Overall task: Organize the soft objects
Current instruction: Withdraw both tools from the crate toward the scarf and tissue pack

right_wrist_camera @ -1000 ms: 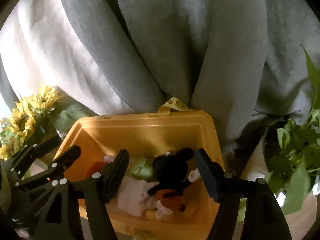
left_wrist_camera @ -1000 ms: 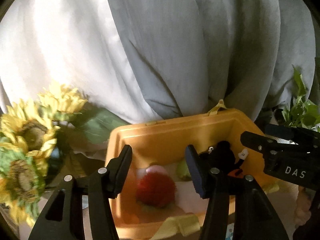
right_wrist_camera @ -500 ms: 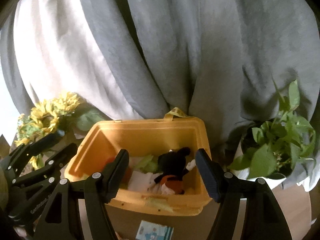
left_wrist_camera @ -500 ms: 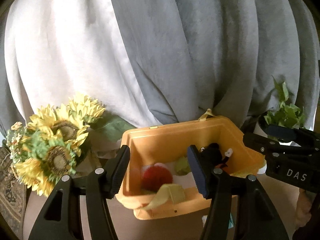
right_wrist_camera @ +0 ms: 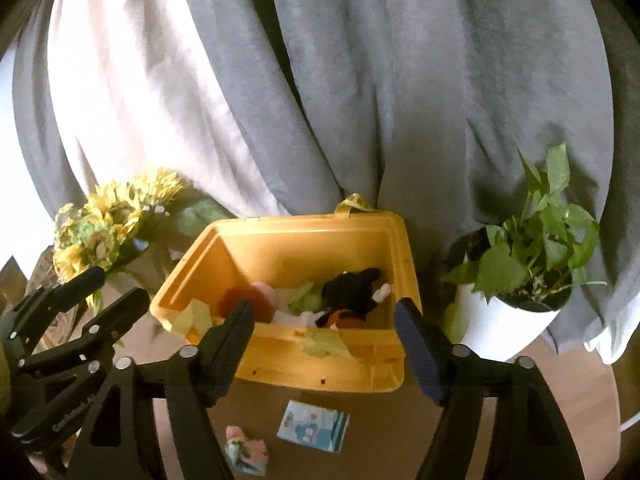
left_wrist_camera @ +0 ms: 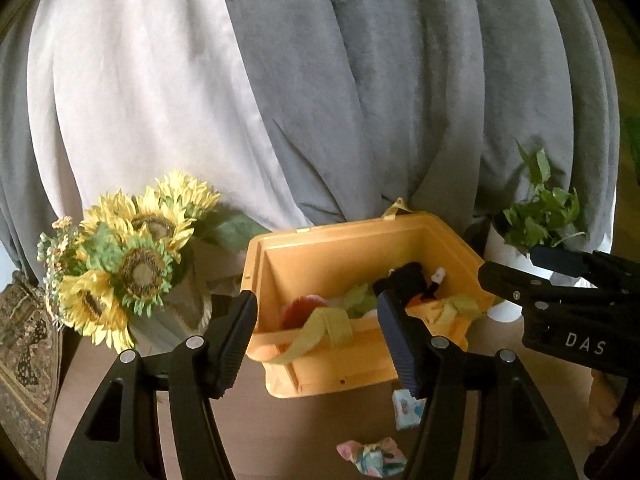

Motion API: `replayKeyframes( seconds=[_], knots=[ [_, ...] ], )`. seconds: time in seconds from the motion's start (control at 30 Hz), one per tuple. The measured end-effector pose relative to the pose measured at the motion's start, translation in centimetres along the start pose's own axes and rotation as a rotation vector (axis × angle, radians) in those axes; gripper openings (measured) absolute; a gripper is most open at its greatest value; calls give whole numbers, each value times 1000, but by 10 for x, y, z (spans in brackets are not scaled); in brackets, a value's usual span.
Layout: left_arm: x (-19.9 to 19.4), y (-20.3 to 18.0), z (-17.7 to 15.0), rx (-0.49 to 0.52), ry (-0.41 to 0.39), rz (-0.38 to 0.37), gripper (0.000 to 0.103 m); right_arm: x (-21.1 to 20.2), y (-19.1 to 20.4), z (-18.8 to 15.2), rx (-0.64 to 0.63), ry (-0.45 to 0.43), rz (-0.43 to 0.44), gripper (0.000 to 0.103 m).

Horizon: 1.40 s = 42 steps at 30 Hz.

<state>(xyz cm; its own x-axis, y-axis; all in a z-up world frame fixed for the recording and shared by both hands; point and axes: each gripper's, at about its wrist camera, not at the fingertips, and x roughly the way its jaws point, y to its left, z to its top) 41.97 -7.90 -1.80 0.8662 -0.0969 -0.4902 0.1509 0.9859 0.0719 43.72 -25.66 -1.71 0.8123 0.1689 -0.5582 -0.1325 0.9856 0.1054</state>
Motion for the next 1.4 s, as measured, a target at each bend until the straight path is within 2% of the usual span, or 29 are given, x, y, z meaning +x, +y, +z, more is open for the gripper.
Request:
replayKeyframes(
  seconds=[0.2, 0.6, 1.03, 1.4],
  knots=[
    [-12, -5, -20, -14, 18, -5, 63, -8, -2, -13, 28, 13, 4, 79],
    [-25, -8, -57, -12, 33, 8, 66, -8, -1, -47, 48, 75, 6, 80],
    [-21, -22, -99, 8, 72, 5, 66, 12, -1, -75, 80, 173, 4, 80],
    [-9, -35, -131, 41, 120, -30, 69, 36, 4, -98, 81, 263, 5, 80]
  ],
)
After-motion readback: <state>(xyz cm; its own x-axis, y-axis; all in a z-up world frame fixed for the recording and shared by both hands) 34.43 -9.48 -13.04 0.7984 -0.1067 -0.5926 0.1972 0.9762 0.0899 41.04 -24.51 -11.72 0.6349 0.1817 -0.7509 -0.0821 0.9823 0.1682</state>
